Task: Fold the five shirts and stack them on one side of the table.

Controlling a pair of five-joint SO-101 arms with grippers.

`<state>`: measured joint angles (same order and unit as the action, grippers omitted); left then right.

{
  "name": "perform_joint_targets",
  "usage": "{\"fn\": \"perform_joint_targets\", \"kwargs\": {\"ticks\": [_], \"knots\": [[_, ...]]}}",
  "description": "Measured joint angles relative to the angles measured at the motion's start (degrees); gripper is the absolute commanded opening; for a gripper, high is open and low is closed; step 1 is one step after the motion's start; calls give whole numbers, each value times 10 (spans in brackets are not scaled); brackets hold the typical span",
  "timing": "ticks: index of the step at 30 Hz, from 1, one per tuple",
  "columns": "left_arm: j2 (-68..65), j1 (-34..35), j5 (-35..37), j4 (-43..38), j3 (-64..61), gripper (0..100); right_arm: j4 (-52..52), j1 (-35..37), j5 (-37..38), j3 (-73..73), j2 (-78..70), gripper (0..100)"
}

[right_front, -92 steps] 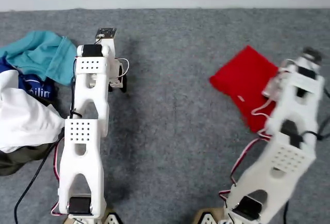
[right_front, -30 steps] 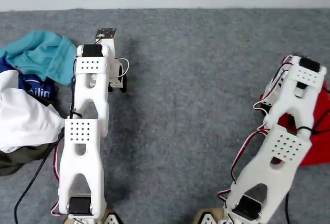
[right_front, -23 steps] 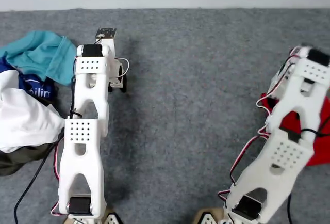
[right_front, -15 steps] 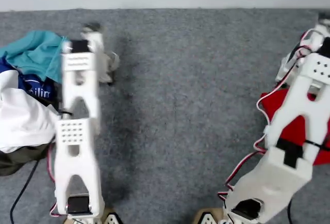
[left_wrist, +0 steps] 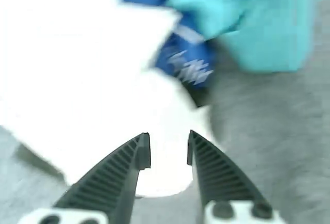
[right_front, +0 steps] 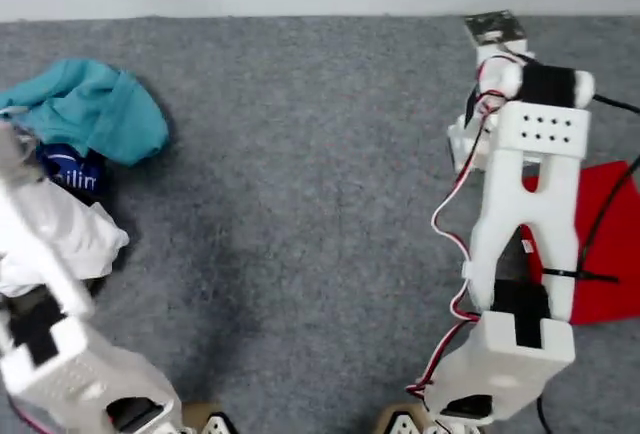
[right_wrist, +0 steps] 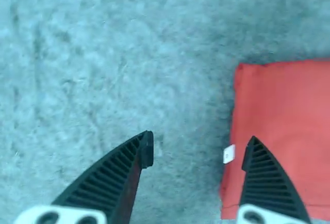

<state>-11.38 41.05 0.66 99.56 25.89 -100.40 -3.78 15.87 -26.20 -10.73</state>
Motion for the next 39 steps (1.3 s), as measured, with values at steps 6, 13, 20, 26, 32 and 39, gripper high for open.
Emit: {"fn": "perform_joint_targets", "kwargs": {"ticks": [6,13,20,26,32,39], "knots": [[13,118,-36,-99,-78,121,0,33,0,4,0,281],[-105,98,-37,-287,-154,115,0,70,0,4,0,281],[-201,34,-37,-343,-147,11,0,69,0,35,0,281],[-201,-15,-37,-210,-67,9,0,70,0,55,0,281],[-140,-98,-20,-49,53,9,0,69,0,56,0,281],[-45,-283,-14,-2,100,9,0,69,0,56,0,281]]}}
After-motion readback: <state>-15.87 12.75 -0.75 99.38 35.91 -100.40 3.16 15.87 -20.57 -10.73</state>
